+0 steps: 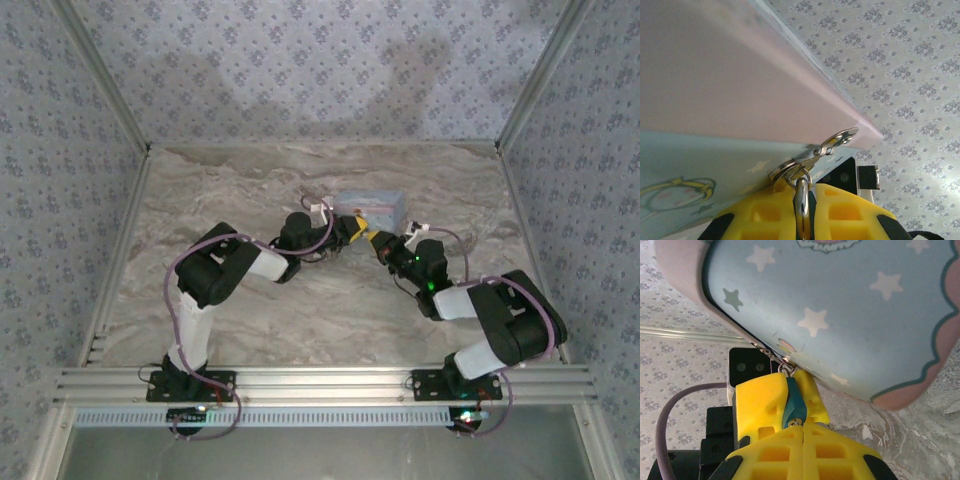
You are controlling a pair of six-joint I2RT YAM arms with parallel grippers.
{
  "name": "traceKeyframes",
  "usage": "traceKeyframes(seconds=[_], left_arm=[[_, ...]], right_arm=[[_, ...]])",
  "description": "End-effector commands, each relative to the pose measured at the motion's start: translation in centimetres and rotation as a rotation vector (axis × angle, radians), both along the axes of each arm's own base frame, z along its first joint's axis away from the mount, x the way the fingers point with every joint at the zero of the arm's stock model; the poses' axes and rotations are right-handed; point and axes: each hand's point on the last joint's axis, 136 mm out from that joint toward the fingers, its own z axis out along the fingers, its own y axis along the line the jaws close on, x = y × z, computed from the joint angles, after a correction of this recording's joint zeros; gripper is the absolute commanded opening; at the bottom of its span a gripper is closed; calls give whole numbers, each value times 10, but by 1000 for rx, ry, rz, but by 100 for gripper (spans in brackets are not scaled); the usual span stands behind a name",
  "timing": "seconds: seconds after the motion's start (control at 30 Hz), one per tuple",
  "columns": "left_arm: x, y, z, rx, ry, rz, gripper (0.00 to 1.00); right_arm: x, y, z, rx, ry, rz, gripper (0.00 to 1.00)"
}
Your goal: Unlock a padlock with a key
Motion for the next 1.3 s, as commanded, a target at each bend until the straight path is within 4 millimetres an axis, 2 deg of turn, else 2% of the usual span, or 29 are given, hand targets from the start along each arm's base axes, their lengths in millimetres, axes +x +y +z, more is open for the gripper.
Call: traceKeyframes(seconds=[0.0,0.13,0.23,0.43,0.57,0.63,0.8,0.93,1.27], left_arm=[[-49,-18,22,-45,-90,-203,0],[-31,-6,17,-1,-102,-143,0],[-22,1,17,18,-114,-116,0],[-16,4,12,37,-106,-98,0],[-17,5,11,40,-103,-93,0],[-17,4,11,39,-101,-96,0],[-18,2,14,34,-100,-106,0],[-20,2,13,34,-95,-111,0],[-21,2,13,28,-88,-117,0]], right_arm=[[8,1,4,-15,-14,-4,1],[-14,-3,-18,-80,40,35,15],[-29,-12,-31,-131,78,50,21],[-57,-23,-35,-318,121,112,31],[-70,-29,-27,-532,117,184,30],[-72,-30,-23,-599,99,210,30],[-68,-24,-9,-813,40,284,40],[-59,-12,-10,-907,28,352,44],[-43,4,-16,-1081,4,420,45]])
